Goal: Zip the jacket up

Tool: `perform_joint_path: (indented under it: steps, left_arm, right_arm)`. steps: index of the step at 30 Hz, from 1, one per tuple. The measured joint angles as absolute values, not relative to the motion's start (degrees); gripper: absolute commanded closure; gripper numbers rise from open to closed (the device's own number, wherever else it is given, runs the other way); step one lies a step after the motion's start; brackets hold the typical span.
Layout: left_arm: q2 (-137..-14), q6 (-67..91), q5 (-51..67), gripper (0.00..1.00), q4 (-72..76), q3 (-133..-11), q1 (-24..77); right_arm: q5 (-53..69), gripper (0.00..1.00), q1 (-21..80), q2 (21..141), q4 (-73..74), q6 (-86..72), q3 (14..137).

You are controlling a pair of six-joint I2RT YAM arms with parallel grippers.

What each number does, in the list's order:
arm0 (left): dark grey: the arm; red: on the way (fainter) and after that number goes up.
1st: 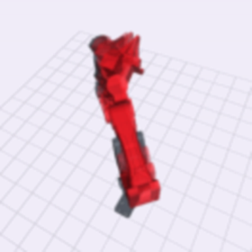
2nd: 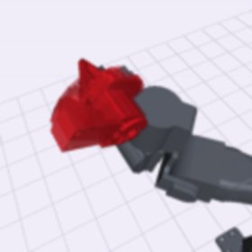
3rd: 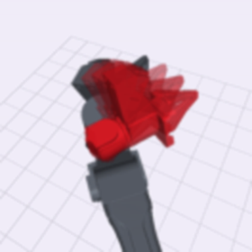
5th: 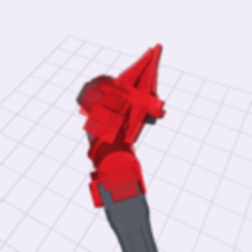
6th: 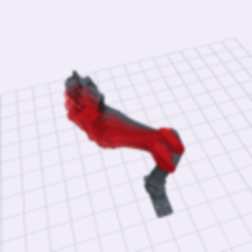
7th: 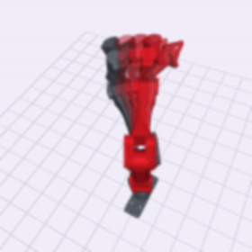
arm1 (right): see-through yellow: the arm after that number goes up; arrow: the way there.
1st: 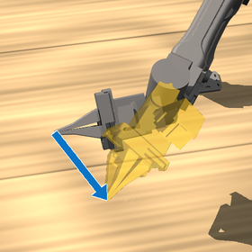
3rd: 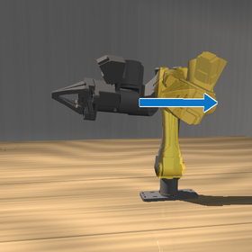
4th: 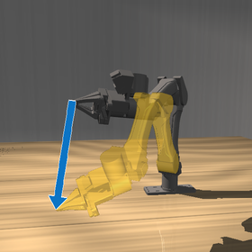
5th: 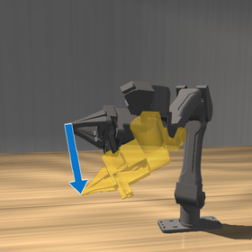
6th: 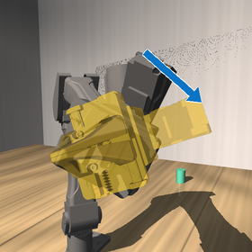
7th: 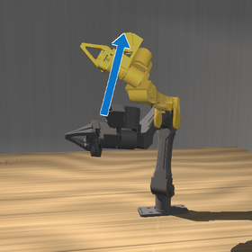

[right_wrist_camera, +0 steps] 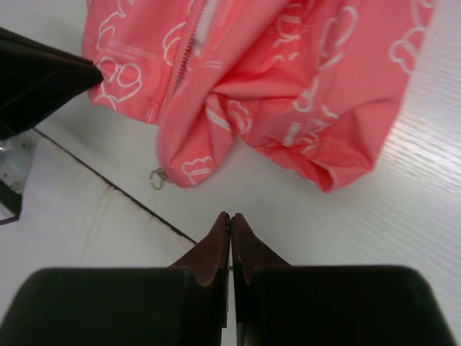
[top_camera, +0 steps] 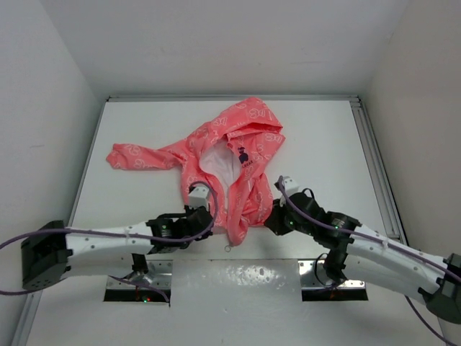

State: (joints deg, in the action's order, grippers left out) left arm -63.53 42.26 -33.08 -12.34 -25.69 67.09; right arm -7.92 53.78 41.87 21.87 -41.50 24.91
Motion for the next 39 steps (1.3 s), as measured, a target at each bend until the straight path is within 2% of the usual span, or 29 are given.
perform_joint_path:
  steps: [1, 4, 5, 8, 11, 18, 23, 27, 30, 39]
  left_arm:
    - [-60.12, 42.33, -33.43, 1.00, -12.21, -25.36, 67.11]
    - [-50.72, 42.54, -34.59, 1.00, -11.25, -23.33, 67.09]
    - [-47.81, 42.61, -34.94, 1.00, -10.50, -22.13, 67.09]
    - [-41.32, 42.78, -35.20, 1.00, -8.73, -17.30, 67.09]
    - [-37.28, 42.78, -35.14, 1.00, -8.67, -13.98, 67.09]
    - [-28.34, 42.85, -34.33, 1.00, -5.69, -9.02, 67.09]
    - [-22.35, 42.96, -33.80, 1.00, -2.90, -6.48, 67.09]
    - [-20.62, 42.92, -33.28, 1.00, -0.14, -6.46, 67.09]
    - [-20.47, 42.70, -32.34, 1.00, 1.02, -6.46, 67.09]
    - [-19.00, 42.68, -30.26, 1.00, 2.79, -5.93, 67.09]
  right_arm:
    - [-6.48, 1.00, 53.78, 43.53, 20.43, -41.98, 25.23]
    - [-2.76, 0.80, 53.78, 48.38, 13.30, -44.53, 25.74]
    - [-1.56, 0.65, 53.78, 49.93, 10.33, -45.71, 25.74]
    - [1.13, 0.39, 53.78, 54.52, 1.74, -50.24, 25.78]
    - [2.66, 0.31, 53.78, 58.35, -6.31, -55.59, 25.80]
    - [5.13, 0.33, 53.78, 65.80, -19.55, -67.26, 25.17]
    - [5.28, 0.34, 53.78, 66.70, -23.57, -73.08, 22.48]
    - [4.36, 0.35, 53.76, 66.15, -23.86, -75.94, 21.37]
    - [4.43, 0.40, 53.78, 66.54, -25.52, -77.91, 21.06]
    - [6.70, 0.46, 53.78, 72.01, -33.06, -83.05, 20.99]
